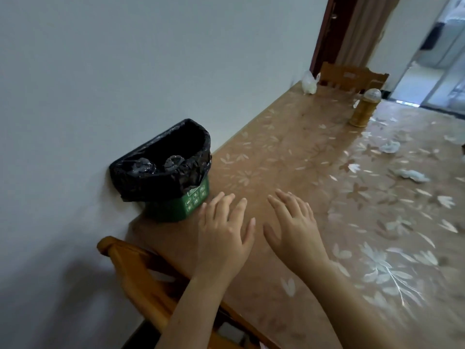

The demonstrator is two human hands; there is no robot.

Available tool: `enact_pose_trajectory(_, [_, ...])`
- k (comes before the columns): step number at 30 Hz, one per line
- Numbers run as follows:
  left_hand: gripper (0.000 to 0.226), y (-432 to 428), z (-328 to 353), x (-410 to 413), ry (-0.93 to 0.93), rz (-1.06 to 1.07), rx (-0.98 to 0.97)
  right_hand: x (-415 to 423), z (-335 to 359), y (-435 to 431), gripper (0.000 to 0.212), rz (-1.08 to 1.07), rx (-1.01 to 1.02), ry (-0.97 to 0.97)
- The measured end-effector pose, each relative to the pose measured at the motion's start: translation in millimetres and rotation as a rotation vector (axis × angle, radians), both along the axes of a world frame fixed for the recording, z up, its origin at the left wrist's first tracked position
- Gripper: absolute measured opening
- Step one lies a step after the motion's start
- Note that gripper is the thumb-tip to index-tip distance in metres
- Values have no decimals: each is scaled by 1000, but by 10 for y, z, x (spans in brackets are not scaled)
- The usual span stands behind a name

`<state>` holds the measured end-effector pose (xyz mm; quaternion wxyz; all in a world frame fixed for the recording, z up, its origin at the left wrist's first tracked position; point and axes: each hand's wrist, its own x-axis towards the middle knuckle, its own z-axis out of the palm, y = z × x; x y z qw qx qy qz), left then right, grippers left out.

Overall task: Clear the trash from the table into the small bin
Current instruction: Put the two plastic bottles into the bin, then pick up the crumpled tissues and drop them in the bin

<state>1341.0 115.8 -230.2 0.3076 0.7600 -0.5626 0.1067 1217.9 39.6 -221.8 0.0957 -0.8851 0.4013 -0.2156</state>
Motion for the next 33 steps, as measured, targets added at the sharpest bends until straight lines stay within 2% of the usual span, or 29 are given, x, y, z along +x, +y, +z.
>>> enact_pose_trajectory(5, [39, 11, -70, -578, 75, -88, 63, -626, -59, 182, 49, -117, 11, 23])
enact_pose_trajectory(12, [40, 75, -109, -1547, 71, -225, 95, -1660, -87, 416, 49, -257, 30, -14])
enact_pose_trajectory(26, [39, 235, -44, -4898, 59, -609, 58, -4933, -189, 1113, 42, -647, 74, -95])
enact_pose_trajectory(33, [38, 217, -130, -5853, 24, -729, 114, -5914, -276, 1254, 44, -754, 104, -106])
